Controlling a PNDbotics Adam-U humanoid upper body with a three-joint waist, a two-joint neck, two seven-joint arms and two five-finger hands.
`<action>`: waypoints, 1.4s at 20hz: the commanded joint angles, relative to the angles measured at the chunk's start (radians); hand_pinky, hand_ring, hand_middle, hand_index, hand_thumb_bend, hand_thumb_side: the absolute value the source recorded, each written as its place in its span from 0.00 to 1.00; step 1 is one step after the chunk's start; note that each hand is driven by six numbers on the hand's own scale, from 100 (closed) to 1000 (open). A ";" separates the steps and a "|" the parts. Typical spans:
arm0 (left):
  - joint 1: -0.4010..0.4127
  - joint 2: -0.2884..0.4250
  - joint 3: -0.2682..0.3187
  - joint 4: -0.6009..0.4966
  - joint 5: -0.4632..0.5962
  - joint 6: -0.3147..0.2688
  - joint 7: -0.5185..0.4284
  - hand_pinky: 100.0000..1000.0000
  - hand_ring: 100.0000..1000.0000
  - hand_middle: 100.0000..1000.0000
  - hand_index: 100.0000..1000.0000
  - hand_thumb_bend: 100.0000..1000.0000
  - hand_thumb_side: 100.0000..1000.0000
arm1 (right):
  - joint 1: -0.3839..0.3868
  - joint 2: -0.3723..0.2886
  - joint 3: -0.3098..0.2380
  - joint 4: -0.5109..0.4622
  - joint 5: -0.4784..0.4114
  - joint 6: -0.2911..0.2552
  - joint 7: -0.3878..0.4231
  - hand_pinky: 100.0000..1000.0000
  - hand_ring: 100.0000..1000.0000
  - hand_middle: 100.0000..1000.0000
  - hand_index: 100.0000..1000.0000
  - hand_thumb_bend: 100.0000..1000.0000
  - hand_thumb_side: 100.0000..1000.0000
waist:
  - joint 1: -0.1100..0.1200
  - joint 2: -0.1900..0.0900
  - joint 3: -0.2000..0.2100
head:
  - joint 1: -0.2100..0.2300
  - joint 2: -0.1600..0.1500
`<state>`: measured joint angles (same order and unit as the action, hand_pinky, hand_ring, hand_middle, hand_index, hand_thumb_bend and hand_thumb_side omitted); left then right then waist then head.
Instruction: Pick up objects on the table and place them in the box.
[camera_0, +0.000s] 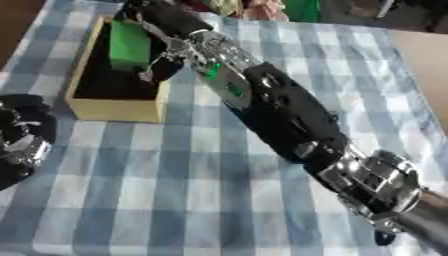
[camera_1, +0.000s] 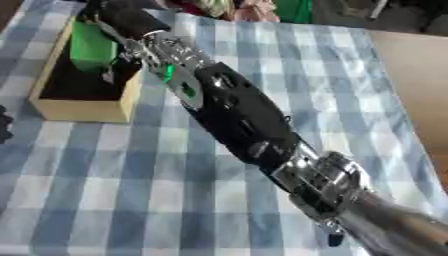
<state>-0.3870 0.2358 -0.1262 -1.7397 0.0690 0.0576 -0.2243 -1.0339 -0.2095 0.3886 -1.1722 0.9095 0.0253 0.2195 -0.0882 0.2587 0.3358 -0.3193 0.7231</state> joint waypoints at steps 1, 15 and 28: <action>-0.011 0.002 0.001 -0.019 0.003 -0.002 -0.002 0.54 0.61 0.57 0.69 0.18 0.01 | -0.016 -0.009 -0.008 -0.030 0.035 -0.003 -0.005 0.87 0.94 0.99 0.99 0.52 0.16 | 0.008 -0.018 -0.002 | 0.000 -0.009; 0.024 0.009 0.026 -0.014 0.000 -0.003 0.026 0.54 0.61 0.57 0.69 0.18 0.01 | 0.104 -0.186 -0.052 -0.350 -0.374 0.141 -0.208 0.72 0.86 0.87 0.93 0.24 0.00 | 0.017 -0.042 -0.072 | 0.063 0.011; 0.058 0.020 0.046 -0.007 0.000 -0.001 0.054 0.54 0.61 0.57 0.69 0.18 0.01 | 0.438 -0.363 -0.197 -0.593 -0.856 0.252 -0.566 0.67 0.86 0.85 0.96 0.00 0.00 | 0.039 -0.062 -0.149 | 0.099 0.031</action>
<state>-0.3236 0.2375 -0.0876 -1.7347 0.0690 0.0587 -0.1756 -0.5842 -0.5404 0.2128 -1.7414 0.0818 0.2800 -0.3256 -0.0519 0.2152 0.1861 -0.2237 0.7464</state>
